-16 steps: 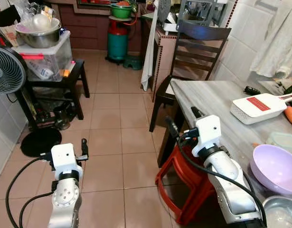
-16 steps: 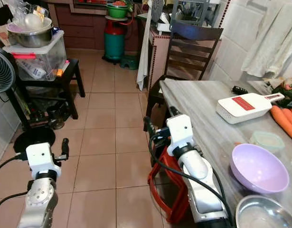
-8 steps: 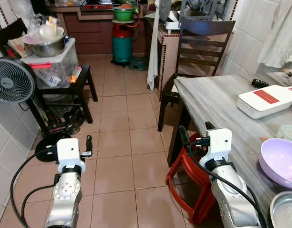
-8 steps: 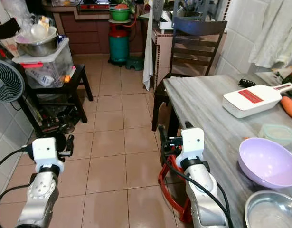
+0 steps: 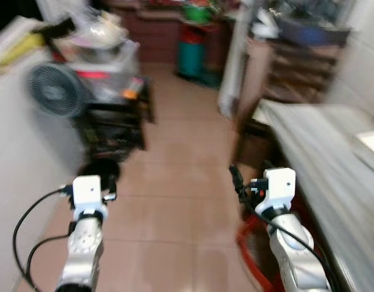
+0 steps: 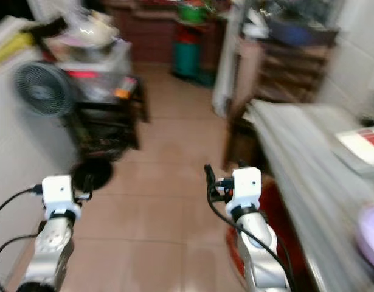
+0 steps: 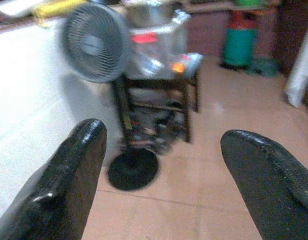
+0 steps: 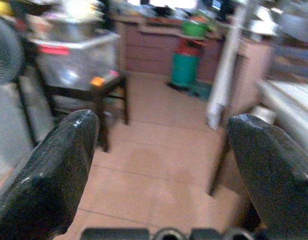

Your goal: Setting the table

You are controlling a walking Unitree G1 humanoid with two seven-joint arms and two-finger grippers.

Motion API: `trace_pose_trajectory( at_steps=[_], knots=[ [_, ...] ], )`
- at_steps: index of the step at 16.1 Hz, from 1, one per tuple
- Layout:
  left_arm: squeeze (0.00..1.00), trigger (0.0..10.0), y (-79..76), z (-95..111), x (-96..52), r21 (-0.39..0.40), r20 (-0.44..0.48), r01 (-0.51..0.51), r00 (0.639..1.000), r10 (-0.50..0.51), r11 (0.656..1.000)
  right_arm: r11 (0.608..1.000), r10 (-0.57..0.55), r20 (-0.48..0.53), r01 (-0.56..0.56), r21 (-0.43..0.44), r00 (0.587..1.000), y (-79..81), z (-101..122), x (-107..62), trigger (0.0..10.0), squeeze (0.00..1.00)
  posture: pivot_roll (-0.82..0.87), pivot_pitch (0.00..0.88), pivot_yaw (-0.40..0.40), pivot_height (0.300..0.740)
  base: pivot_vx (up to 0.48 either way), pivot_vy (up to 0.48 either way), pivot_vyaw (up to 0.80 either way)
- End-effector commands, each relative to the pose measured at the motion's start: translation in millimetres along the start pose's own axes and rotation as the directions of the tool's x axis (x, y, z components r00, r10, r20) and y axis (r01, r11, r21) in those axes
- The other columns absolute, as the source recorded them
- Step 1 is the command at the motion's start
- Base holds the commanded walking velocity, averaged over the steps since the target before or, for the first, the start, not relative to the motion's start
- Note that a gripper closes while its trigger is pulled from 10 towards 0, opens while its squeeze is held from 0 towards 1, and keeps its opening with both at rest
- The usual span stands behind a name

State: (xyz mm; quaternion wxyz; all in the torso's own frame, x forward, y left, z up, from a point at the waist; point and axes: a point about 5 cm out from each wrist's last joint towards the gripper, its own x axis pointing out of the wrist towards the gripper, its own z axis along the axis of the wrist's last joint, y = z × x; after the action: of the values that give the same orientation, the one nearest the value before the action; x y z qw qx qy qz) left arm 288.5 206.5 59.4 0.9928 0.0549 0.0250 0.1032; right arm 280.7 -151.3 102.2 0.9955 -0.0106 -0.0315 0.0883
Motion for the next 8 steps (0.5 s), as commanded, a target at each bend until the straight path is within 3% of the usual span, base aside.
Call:
trace_pose_trajectory(
  at_steps=[1, 3, 8],
  knots=[
    [0.0, 10.0, 2.6, -6.5, -3.3, 0.011, -0.026, -0.007, 1.0, 0.007, 1.0, 1.0, -0.002, -0.006, 0.002, 0.002, 1.0, -2.5, -2.2, -1.7, 10.0, 0.0, -0.04, 0.0, 0.029, 0.74, 0.0, 0.48, 0.78],
    [0.0, 10.0, 2.7, -6.7, -2.0, 0.014, -0.028, -0.007, 1.0, 0.008, 1.0, 1.0, -0.002, -0.004, 0.002, 0.004, 1.0, -1.7, -2.9, -1.0, 10.0, 0.0, -0.04, 0.0, 0.032, 0.74, 0.0, 0.48, 0.68],
    [0.0, 10.0, 2.2, -9.5, 0.3, 0.021, -0.047, 0.004, 0.999, -0.003, 1.0, 0.998, -0.063, -0.03, 0.064, 0.024, 0.998, -7.2, -8.7, -2.4, 10.0, 0.0, -0.04, 0.0, 0.043, 0.74, 0.0, 0.48, 0.0]
  ],
)
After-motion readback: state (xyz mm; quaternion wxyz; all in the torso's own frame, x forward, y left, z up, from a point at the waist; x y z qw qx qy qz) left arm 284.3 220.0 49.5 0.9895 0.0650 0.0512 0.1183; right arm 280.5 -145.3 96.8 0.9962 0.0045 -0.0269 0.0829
